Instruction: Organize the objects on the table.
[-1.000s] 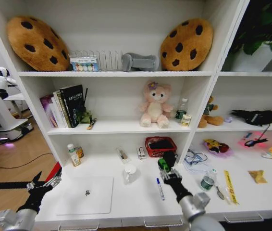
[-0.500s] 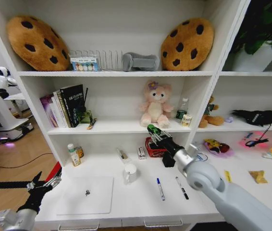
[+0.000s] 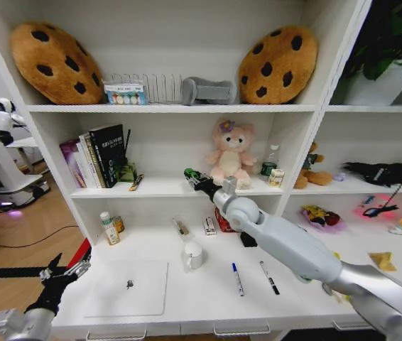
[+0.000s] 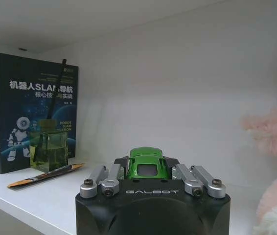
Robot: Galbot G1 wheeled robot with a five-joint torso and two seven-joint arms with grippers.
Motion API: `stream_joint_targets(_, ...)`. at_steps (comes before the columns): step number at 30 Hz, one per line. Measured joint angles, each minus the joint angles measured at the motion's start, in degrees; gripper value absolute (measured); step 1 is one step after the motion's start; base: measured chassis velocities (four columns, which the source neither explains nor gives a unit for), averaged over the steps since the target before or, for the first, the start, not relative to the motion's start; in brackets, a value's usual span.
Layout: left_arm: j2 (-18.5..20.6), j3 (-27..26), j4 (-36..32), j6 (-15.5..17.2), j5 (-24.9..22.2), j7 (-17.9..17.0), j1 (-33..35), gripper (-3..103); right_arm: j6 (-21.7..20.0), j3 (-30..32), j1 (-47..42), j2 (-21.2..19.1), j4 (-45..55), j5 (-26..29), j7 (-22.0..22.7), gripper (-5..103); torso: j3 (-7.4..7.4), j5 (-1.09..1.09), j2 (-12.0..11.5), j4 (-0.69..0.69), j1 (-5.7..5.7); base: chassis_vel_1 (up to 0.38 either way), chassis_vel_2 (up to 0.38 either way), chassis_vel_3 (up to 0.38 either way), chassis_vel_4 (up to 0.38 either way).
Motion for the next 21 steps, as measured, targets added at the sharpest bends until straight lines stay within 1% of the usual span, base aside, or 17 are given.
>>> stream_joint_targets(1,0.00,0.00,0.00,0.00,0.00,0.00,0.00,100,0.00,0.00,0.00,0.00,0.00,0.00,0.00,37,0.00,0.00,0.00,0.00,0.00,0.000,0.000,0.000,0.000)
stream_joint_targets(4,0.00,0.00,0.00,0.00,0.00,0.00,0.00,100,-1.68,-2.08,1.93,2.30,-2.71,3.04,2.59,37,0.00,0.01,0.00,0.00,0.00,0.000,0.000,0.000,0.000)
stream_joint_targets(8,0.00,0.00,0.00,0.00,0.00,0.00,0.00,100,-2.42,-3.16,2.82,3.55,-4.07,4.18,3.51,37,0.00,0.01,0.00,-0.02,0.00,0.000,0.000,0.000,0.000)
stream_joint_targets(10,0.00,0.00,0.01,0.00,0.00,0.00,0.00,100,-3.28,-4.07,3.57,4.82,-5.68,4.90,4.51,37,0.00,0.00,0.01,0.00,0.00,0.000,0.000,0.000,0.000)
stream_joint_targets(14,0.00,0.00,0.00,0.00,0.00,0.00,0.00,100,-3.97,-4.68,3.99,5.96,-7.15,5.23,5.26,37,0.00,0.01,0.01,0.00,0.00,0.000,0.000,0.000,0.000)
stream_joint_targets(21,0.00,0.00,0.00,0.00,0.00,0.00,0.00,100,-4.31,-5.02,4.04,6.64,-8.42,4.81,5.98,37,0.00,0.01,0.01,-0.01,-0.01,0.000,0.000,0.000,0.000)
